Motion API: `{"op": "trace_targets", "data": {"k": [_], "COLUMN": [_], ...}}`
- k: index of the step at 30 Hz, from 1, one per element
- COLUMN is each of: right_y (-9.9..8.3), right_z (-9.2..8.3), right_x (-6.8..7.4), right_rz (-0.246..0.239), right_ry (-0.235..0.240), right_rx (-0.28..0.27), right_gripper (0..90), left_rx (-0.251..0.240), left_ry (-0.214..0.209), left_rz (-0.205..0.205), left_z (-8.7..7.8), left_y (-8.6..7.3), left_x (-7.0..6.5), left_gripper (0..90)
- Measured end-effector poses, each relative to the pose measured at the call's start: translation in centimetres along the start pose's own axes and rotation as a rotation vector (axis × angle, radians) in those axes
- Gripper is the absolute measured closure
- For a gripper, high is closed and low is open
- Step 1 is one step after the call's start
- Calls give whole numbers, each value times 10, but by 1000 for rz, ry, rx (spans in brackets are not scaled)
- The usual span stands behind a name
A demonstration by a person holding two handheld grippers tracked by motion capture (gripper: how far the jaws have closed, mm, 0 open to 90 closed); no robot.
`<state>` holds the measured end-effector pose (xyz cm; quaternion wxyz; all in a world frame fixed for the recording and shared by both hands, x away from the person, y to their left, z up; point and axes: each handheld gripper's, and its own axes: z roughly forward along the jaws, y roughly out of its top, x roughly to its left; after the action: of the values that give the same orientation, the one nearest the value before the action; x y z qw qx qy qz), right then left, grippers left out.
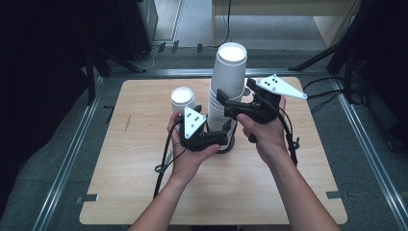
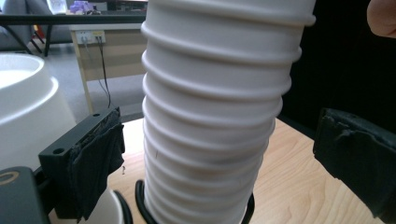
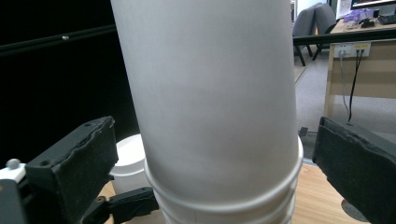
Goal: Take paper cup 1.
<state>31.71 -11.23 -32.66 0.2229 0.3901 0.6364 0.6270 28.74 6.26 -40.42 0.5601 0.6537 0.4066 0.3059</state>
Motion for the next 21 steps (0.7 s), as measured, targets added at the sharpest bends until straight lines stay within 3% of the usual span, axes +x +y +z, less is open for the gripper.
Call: {"op": "trace_targets", "data": {"k": [6,13,21], "right_y": [5,6,8], "right_z": [3,13,21], "right_x": [-1,-6,-5], "right_rz": [-13,13,-3], "right_ry": [-2,-1,7], "right_rx": [9,31,39], "right_gripper": [1,1,1], "left_rx": [-18,-20,-30], "left_ry": [-9,0,9], "left_rz": [22,38,28], "left_z": [11,19,25], "left_y": [7,6,2], "left_x": [-4,-5,-4], "left_gripper": [22,22,22]}}
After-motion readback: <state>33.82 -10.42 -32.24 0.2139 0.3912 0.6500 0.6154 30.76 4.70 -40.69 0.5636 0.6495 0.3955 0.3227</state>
